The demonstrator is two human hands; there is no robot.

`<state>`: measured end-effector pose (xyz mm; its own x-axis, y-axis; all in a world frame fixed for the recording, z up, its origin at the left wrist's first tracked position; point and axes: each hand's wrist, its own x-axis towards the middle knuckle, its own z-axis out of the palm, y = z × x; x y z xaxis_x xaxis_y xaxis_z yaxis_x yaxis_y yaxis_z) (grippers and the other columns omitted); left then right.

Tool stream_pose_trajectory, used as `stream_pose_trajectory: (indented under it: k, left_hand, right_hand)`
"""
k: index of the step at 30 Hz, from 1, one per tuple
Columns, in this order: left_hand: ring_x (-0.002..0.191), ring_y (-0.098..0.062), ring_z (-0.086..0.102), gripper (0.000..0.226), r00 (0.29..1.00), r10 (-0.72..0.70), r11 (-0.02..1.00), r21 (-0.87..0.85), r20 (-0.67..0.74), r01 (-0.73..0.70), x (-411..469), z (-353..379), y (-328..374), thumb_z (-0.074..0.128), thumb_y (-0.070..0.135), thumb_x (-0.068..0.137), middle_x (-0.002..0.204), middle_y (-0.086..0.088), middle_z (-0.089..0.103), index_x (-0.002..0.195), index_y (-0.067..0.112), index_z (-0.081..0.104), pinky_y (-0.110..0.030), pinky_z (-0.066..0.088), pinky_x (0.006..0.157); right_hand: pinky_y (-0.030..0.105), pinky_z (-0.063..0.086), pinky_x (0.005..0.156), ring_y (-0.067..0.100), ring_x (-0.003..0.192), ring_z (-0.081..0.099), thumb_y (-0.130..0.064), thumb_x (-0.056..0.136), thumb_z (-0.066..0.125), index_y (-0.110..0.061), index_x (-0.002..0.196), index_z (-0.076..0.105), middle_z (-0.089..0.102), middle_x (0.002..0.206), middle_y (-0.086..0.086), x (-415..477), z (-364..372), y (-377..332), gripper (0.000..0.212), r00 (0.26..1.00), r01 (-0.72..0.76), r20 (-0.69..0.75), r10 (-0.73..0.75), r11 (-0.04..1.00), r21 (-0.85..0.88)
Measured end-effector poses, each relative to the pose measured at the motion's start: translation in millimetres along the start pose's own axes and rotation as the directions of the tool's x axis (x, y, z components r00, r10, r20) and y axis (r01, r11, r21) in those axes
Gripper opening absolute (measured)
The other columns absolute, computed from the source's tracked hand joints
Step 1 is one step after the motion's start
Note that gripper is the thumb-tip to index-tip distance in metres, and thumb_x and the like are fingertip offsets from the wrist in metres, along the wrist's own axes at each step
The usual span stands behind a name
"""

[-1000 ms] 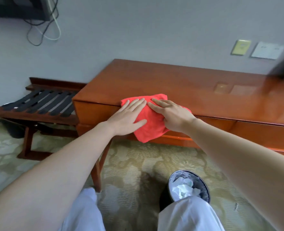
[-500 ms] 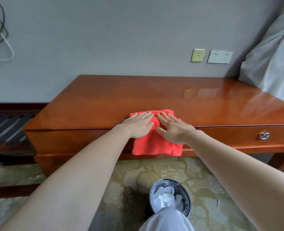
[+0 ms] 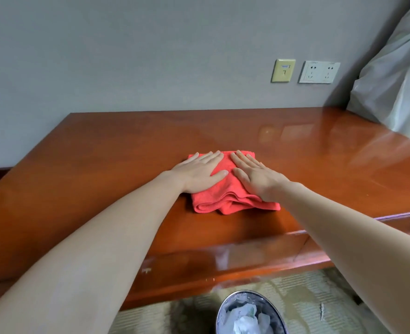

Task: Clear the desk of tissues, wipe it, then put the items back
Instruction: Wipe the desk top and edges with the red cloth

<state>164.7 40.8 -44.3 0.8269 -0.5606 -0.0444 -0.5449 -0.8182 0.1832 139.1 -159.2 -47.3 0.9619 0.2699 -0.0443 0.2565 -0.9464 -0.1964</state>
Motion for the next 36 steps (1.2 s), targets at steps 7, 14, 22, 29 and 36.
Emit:
stream_pose_trajectory:
  k: [7,14,22,29,36]
  left_hand:
    - [0.15,-0.004,-0.003,0.066,1.0,0.014,1.0,-0.015,-0.016,-0.015,99,-18,-69,0.017,0.055,0.103,0.165,0.009,-0.002,0.158,0.025,-0.001,-0.03,-0.006,0.12]
    - [0.15,-0.005,-0.003,0.065,0.999,-0.009,0.999,-0.032,-0.034,0.008,172,-30,-131,0.019,0.053,0.103,0.165,0.008,0.0,0.158,0.024,0.001,-0.033,-0.004,0.123]
    - [0.15,-0.005,-0.004,0.065,0.995,-0.087,0.996,-0.032,-0.047,0.086,226,-47,-198,0.02,0.051,0.104,0.165,0.008,-0.002,0.158,0.023,0.001,-0.033,-0.005,0.123]
    - [0.15,-0.005,-0.001,0.064,0.994,-0.095,0.995,-0.02,-0.061,0.094,236,-54,-244,0.02,0.051,0.103,0.165,0.009,0.002,0.159,0.023,0.003,-0.032,-0.003,0.123]
    - [0.15,-0.005,-0.001,0.064,0.996,-0.08,0.997,0.007,-0.027,0.08,212,-66,-295,0.023,0.049,0.103,0.165,0.009,0.001,0.158,0.024,0.002,-0.032,-0.003,0.123]
  right_hand:
    - [0.035,0.001,0.123,0.012,0.15,-0.005,-0.045,0.105,0.012,-0.031,0.156,-0.002,-0.005,0.163,-0.007,115,-14,28,0.055,1.0,-0.002,-0.005,0.002,1.0,0.024]
    - [0.035,0.0,0.121,0.012,0.15,-0.007,-0.044,0.104,0.013,-0.031,0.156,-0.001,-0.006,0.163,-0.008,213,-24,40,0.055,1.0,0.015,0.017,-0.016,0.999,0.032]
    - [0.035,-0.001,0.123,0.012,0.15,-0.009,-0.043,0.104,0.014,-0.03,0.156,-0.001,-0.007,0.163,-0.008,313,-33,39,0.055,0.997,0.057,0.052,-0.059,0.998,0.038]
    - [0.034,-0.004,0.122,0.012,0.15,-0.009,-0.041,0.104,0.016,-0.03,0.156,0.002,-0.005,0.163,-0.009,357,-31,15,0.055,0.998,0.018,0.053,-0.021,0.999,0.05]
    - [0.039,-0.004,0.122,0.017,0.15,-0.008,-0.043,0.102,0.021,-0.031,0.156,0.004,-0.003,0.164,-0.005,375,-20,-42,0.057,0.999,-0.053,0.019,0.051,0.995,0.086]
